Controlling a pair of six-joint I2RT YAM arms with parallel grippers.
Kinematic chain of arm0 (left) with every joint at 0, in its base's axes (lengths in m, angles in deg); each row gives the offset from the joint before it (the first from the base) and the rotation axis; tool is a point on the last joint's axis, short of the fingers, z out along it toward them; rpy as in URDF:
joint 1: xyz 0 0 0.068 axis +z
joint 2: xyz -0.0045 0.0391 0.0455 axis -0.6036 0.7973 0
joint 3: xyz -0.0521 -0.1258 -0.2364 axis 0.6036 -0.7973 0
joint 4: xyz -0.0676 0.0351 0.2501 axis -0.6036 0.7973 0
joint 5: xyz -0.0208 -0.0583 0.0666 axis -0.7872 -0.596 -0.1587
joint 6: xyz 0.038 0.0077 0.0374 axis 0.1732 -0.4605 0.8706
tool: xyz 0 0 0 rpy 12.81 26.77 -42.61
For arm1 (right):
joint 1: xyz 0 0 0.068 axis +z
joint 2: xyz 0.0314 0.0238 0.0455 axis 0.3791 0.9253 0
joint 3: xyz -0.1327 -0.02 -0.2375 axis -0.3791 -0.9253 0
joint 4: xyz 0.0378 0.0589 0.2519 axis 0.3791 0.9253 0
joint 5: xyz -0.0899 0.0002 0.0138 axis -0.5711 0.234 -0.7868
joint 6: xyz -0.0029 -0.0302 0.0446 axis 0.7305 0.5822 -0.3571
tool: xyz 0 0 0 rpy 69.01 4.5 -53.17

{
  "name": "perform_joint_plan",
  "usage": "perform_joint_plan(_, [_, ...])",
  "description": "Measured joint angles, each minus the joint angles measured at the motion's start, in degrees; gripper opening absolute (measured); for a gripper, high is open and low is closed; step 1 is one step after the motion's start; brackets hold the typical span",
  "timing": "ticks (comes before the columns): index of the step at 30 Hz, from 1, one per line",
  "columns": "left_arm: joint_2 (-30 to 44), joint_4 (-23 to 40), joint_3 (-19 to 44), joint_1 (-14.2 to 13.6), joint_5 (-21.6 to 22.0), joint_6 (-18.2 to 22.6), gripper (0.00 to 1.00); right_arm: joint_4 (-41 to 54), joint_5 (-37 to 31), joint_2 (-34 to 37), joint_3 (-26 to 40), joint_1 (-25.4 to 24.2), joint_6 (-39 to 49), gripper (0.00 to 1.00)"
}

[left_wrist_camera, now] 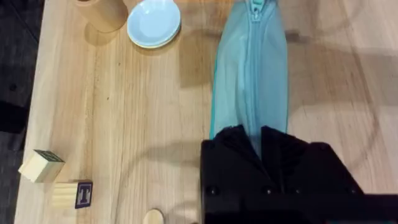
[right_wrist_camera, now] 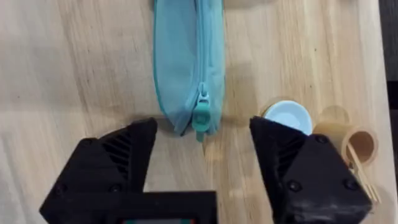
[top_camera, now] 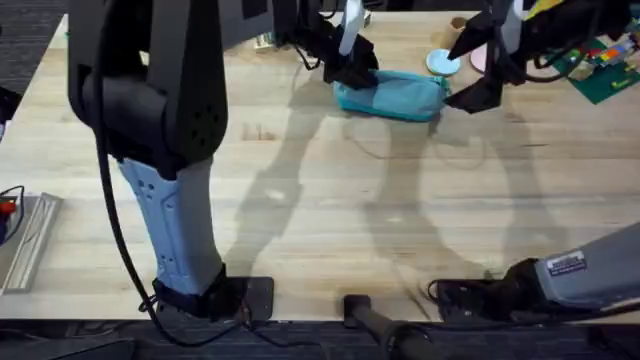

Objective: Unzip the bag, pick up the pens from the table one at a time and place them inside, then zip the bag closed.

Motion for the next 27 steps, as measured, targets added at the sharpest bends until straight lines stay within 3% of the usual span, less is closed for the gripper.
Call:
perform_joint_plan(7, [0.0, 0.0, 0.0, 0.0, 0.0, 0.0, 0.043, -1.9, 0.1, 0.8, 0.0, 0.3, 0.0, 0.801])
perform_joint_plan(12, [0.0, 0.0, 0.0, 0.0, 0.0, 0.0, 0.043, -2.0, 0.1, 1.2, 0.0, 0.3, 0.2, 0.521])
perform_joint_plan(19, [0.0, 0.0, 0.0, 0.0, 0.0, 0.0, 0.043, -1.8, 0.1, 1.3, 0.0, 0.3, 0.2, 0.542])
perform_joint_plan(24, [0.0, 0.0, 0.0, 0.0, 0.0, 0.0, 0.043, -1.8, 0.7, 1.3, 0.0, 0.3, 0.2, 0.358])
perform_joint_plan(27, [0.0, 0.0, 0.0, 0.0, 0.0, 0.0, 0.043, -1.8, 1.3, 1.3, 0.0, 0.3, 0.2, 0.354])
